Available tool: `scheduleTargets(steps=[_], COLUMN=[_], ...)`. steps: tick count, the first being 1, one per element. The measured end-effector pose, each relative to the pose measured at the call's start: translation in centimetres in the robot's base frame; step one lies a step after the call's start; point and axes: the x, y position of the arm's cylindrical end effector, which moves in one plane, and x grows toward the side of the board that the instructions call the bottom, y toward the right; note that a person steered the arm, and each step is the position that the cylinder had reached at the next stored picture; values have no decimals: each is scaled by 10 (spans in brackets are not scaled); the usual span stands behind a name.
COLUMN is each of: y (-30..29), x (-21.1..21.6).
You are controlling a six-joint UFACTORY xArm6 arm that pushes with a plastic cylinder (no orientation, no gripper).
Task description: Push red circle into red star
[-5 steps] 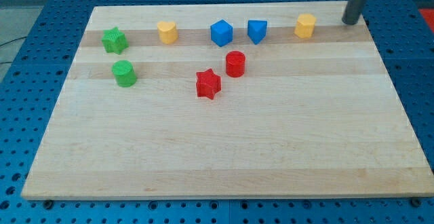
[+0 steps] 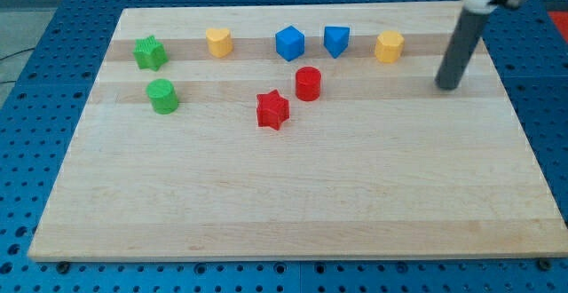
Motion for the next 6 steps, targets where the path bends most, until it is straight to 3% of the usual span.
scheduleTargets(steps=[1,3,4,6], y=[-90,-151,-203,-124], x=[-2,-57,-25,9])
